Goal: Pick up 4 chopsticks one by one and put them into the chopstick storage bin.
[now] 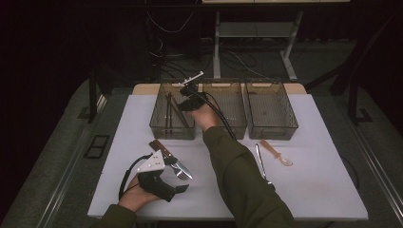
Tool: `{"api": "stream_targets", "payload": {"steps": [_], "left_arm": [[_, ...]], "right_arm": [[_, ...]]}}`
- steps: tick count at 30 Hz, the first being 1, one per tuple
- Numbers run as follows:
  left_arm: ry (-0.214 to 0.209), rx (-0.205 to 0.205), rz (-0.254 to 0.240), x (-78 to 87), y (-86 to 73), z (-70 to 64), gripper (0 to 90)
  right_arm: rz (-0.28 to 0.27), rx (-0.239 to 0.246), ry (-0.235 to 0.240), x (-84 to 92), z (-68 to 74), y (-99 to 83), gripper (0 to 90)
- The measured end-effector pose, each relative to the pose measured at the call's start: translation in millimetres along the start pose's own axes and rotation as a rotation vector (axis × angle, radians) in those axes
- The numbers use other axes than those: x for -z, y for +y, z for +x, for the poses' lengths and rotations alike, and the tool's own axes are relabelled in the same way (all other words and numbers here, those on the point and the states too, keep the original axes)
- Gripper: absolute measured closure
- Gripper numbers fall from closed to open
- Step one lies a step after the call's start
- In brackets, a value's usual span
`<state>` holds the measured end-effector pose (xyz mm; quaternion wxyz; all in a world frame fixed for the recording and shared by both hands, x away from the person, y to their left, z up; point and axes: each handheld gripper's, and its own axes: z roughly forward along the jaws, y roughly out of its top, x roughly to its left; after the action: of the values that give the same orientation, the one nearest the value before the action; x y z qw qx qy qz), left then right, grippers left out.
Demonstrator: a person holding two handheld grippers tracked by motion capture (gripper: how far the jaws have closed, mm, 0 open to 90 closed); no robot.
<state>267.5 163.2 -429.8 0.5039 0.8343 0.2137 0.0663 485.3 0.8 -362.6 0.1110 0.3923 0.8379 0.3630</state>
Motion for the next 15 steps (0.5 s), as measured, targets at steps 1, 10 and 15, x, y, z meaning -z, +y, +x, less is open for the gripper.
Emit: {"api": "stream_targets", "payload": {"steps": [1, 10, 15], "left_arm": [[0.001, 0.0, 0.0, 0.1, -0.1, 0.3, 0.0], [0.008, -0.005, 0.001, -0.2, -0.2, 0.8, 0.0], [0.006, 0.002, -0.001, -0.5, -0.2, -0.5, 0.0]], "right_arm": [[-0.003, 0.001, 0.01, 1.7, 0.2, -0.1, 64.1], [-0.022, 0.04, 0.075, 24.6, 0.6, -8.6, 46.5], [-0.045, 0.055, 0.085, 43.7, -3.4, -19.0, 40.3]]}}
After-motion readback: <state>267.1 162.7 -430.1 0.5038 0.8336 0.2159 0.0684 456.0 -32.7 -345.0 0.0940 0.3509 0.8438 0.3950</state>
